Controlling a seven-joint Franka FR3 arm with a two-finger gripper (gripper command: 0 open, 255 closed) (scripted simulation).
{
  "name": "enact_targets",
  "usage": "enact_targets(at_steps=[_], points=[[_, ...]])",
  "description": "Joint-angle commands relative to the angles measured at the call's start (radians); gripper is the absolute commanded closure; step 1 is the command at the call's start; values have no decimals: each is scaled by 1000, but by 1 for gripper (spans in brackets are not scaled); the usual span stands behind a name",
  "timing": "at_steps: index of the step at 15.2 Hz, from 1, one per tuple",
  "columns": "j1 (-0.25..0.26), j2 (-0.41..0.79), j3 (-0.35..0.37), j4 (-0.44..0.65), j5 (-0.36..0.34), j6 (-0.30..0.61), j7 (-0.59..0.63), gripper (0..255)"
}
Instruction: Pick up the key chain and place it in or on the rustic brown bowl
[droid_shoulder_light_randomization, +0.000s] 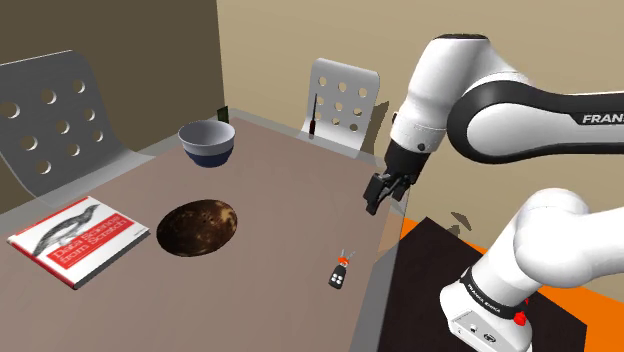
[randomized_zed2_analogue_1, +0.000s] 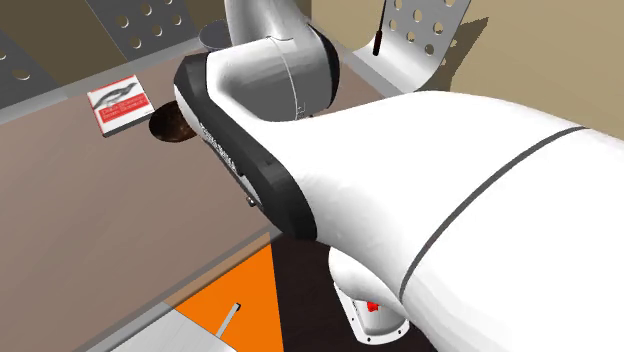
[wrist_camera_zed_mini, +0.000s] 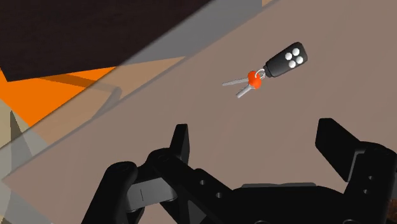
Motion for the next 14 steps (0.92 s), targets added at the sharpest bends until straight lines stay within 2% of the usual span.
enact_targets(at_steps=[1,5,8,12,14], points=[[17,28,52,-43,38,78,36,0],[32,137,163,-78,100,235,109,0],[24,248,255,-85,131,365,169,0],[-29,433,396,-71,119,549,274,0],[-47,473,423,-71,106,591,294,0]])
